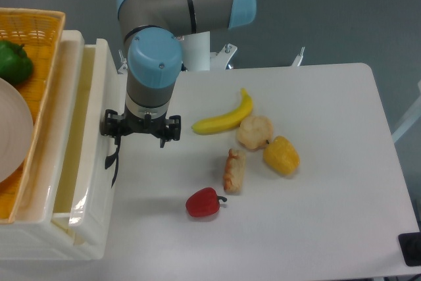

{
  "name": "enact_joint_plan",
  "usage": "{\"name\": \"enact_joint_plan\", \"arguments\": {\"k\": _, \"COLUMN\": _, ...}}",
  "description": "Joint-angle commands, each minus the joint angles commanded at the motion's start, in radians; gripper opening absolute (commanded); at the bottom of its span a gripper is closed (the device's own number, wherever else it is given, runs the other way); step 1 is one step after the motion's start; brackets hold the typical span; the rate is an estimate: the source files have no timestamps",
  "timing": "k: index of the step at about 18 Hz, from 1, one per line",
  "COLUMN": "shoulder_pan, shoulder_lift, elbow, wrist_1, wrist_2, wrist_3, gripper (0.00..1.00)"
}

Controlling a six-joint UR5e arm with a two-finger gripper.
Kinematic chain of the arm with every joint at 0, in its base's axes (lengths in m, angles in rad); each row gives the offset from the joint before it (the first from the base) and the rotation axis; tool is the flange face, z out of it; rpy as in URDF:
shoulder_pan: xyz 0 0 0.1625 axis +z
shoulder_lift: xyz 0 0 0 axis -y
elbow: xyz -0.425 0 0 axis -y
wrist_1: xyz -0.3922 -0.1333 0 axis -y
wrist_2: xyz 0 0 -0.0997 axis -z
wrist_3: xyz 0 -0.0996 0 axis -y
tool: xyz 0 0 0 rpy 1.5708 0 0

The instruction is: Slide the top white drawer open

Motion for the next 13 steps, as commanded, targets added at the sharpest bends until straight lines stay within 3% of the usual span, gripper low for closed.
{"name": "enact_joint_plan", "arguments": {"k": 13, "shoulder_pan": 0.051, "shoulder_lift": 0.002, "elbow": 0.012, "wrist_1": -0.006, "wrist_2": 0.000, "wrist_3": 0.035, "gripper": 1.00}}
